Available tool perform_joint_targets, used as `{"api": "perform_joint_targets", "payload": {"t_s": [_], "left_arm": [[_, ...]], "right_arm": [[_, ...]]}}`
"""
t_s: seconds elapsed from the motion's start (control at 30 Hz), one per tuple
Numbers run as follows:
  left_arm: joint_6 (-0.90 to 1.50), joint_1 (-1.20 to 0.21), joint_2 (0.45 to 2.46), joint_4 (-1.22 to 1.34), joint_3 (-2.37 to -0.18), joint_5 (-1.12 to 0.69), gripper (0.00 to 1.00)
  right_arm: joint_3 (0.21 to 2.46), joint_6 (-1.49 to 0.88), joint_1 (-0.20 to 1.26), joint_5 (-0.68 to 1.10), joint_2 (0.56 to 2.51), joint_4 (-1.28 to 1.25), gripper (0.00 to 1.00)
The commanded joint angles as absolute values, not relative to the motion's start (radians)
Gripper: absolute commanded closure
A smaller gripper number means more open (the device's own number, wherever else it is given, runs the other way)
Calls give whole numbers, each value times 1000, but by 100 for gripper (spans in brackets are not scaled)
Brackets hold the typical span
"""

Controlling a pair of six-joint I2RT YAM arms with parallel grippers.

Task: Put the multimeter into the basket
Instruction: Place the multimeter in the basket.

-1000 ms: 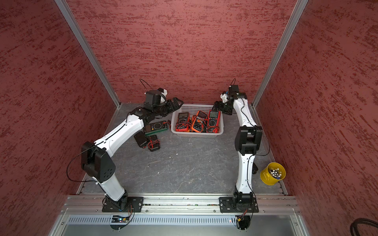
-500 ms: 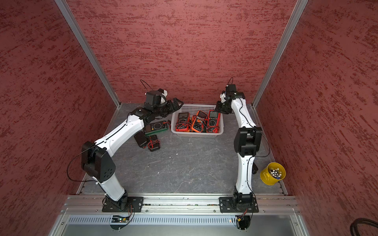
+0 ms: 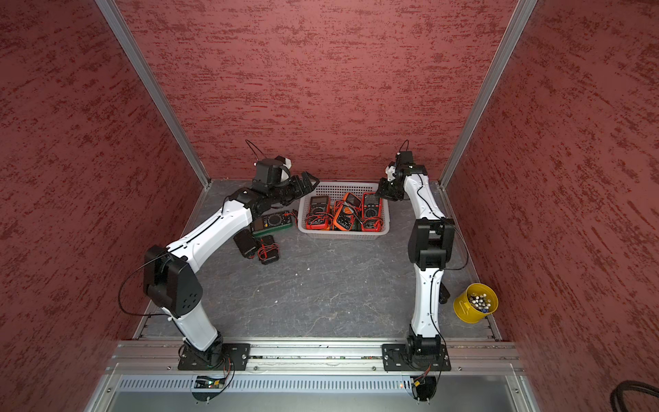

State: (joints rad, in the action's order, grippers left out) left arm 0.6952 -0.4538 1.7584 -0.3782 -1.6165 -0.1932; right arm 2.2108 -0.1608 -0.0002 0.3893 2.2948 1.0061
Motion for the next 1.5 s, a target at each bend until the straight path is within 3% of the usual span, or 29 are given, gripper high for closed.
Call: {"api": "perform_joint_targets", "payload": {"t_s": [0.0,0.07,0.2,0.5,1.03,1.47], "left_arm": [[609,-462,1808,-479,-1705,-130,12],[536,-487,1872,-595,-1813,-83,17],[399,-539,2049,-771,-2059,-85,14],[332,-587,2357,-782,-2391,-149,13],[344,-619,2574,-796,-2577,-38,17],[369,-626,2562,-937,-2575,162,36]], "right_arm": [[2194,-186,24,486,2333,968,66],[2194,-183,24,481,2332,971,66],[2191,-177,24,468,2316,980,66],[2158,-193,25,447,2289,971,66],[2094,-217,25,439,2240,933,66],[2028,-230,24,413,2199,896,66]]}}
